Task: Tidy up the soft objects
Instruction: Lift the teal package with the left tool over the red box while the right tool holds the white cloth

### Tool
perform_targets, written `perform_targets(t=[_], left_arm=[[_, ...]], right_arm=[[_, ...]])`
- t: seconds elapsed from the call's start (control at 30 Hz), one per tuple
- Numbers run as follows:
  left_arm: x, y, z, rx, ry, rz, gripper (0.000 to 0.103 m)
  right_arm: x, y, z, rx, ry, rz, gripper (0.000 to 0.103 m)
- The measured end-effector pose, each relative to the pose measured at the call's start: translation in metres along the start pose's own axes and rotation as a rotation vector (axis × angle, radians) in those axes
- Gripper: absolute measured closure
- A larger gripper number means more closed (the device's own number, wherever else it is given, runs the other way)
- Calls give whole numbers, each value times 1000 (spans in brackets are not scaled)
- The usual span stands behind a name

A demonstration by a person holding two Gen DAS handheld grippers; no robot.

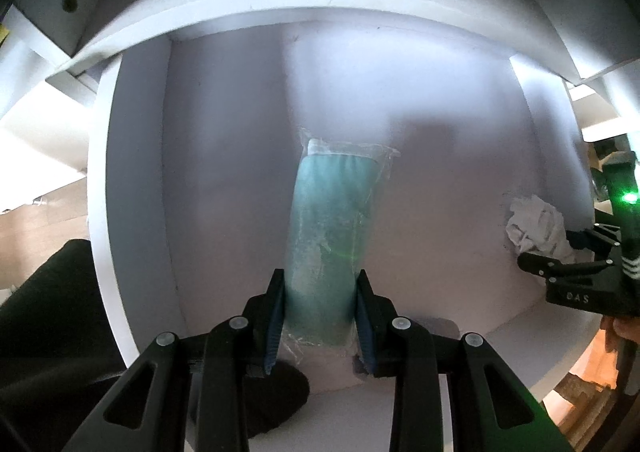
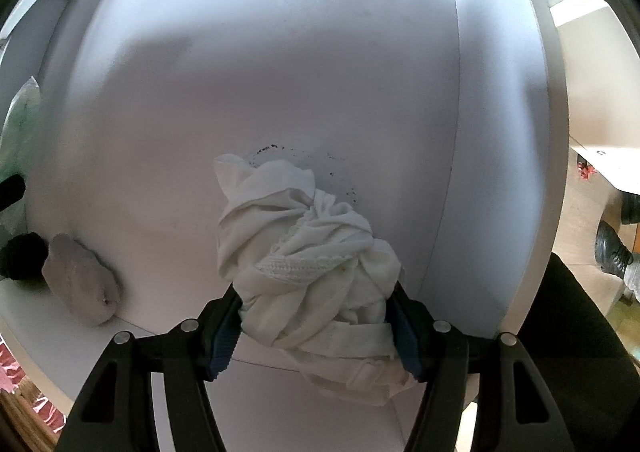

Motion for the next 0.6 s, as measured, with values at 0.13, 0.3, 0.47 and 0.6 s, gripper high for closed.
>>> perform_targets(t=[0.13,0.3,0.47,0.6], left_arm=[[-11,-7,2,19,-4,27,71],[-27,-13,10,64,-9,66,71],[-40,-14,18,114,-16,104,71],[-53,-13,26,150,-20,132,71]], right_arm=[[-8,3,10,47,18,25,39],[-18,5,25,123,50,50,39],[-20,3,28,126,53,43,39],[-23,4,33,145,66,42,39]])
Point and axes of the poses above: each gripper's, at about its wrist camera, not at the fingertips, and x roughly the way its jaws point, z to its right, y to its top, the point moved 2 cm from there along x, roughly the way its jaws point, and after that the axes turned 7 degrees about z, right-handed, at the moved point
